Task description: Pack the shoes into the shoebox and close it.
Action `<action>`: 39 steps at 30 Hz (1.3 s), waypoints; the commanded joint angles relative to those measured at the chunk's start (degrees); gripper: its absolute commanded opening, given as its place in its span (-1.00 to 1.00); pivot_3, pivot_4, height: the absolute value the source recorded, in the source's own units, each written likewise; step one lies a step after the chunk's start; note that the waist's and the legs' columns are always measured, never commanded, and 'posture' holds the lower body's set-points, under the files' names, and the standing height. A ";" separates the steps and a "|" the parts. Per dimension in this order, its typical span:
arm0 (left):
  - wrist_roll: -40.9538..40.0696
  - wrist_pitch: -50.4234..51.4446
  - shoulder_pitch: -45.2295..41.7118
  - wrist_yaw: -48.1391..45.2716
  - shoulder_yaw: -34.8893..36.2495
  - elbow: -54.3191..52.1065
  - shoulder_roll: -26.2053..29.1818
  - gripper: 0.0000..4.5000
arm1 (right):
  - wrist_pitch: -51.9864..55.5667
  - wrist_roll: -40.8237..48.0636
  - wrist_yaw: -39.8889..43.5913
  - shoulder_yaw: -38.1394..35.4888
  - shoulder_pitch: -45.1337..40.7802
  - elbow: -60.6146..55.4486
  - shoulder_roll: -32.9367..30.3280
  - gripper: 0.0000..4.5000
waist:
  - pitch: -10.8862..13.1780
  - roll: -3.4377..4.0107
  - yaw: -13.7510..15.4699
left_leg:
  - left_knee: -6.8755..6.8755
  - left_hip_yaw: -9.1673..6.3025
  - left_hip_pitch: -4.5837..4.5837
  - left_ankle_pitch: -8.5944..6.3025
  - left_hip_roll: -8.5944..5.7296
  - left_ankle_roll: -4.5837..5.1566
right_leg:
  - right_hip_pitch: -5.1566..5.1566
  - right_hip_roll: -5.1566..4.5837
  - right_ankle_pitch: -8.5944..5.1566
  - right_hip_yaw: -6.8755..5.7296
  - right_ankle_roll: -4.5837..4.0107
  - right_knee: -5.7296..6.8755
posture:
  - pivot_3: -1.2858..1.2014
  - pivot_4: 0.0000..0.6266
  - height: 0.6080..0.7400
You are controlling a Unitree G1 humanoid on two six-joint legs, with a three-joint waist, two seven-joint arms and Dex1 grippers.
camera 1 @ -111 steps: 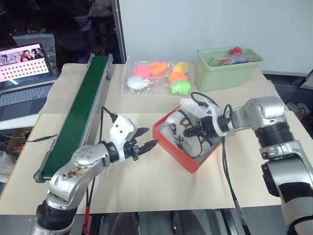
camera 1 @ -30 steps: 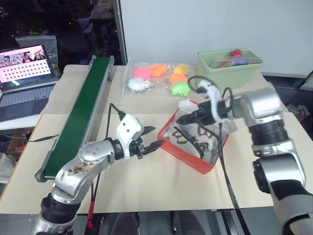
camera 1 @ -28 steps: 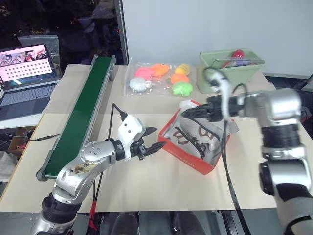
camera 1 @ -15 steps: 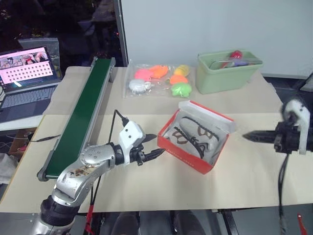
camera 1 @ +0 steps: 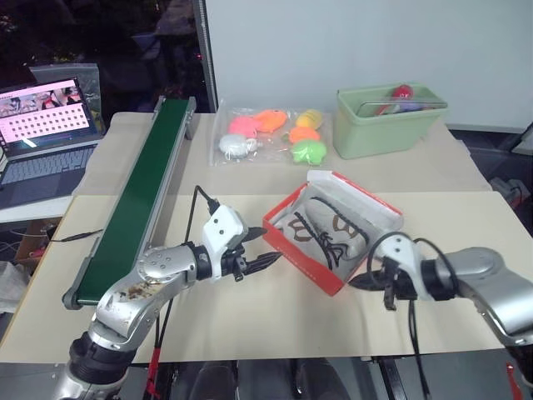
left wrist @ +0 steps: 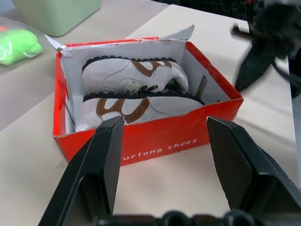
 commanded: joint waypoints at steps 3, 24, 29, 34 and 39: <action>0.27 -1.25 -0.95 0.03 1.11 -0.43 -0.13 0.30 | 1.34 1.43 -2.87 1.61 -4.08 -2.17 3.70 -0.98 | 0.00 0.00 0.03 | 0.03 0.00 0.02 0.00 0.00 0.00 | 0.02 0.01 -0.01 0.00 0.01 0.01 | 0.03 -0.52 0.83; 0.42 -0.85 -2.05 0.60 -0.40 -0.38 -1.41 0.30 | 4.11 -2.01 -19.20 6.66 -15.86 7.28 22.14 -0.98 | 0.00 -0.03 -0.29 | 0.07 -0.05 0.00 0.00 0.01 0.00 | -0.02 0.02 0.06 -0.04 -0.10 0.11 | 0.03 -0.52 0.83; 0.29 -1.01 -2.09 0.31 -0.31 -0.11 -1.31 0.30 | 8.27 4.21 -17.63 1.65 -14.38 1.35 22.41 -0.98 | 0.00 -0.03 -0.12 | 0.07 -0.07 -0.05 0.00 0.00 0.00 | -0.06 0.00 0.06 -0.05 -0.10 0.12 | 0.03 -0.52 0.83; 0.29 -1.27 -1.87 0.11 -0.06 0.17 -1.13 0.30 | 16.62 22.49 -9.98 -17.87 -8.38 -5.11 15.38 -0.98 | 0.01 -0.03 1.01 | 0.07 -0.11 -0.07 0.00 0.00 0.01 | -0.01 -0.01 0.06 -0.10 -0.09 0.07 | 0.03 -0.52 0.83; 0.40 -1.75 -1.65 -0.37 -0.11 0.39 -0.84 0.30 | 13.32 20.13 -8.02 -24.15 1.48 1.23 6.88 -0.98 | 0.00 -0.05 1.25 | 0.07 -0.10 -0.03 0.00 0.00 0.01 | 0.08 0.00 0.05 -0.15 -0.10 0.01 | 0.03 -0.52 0.83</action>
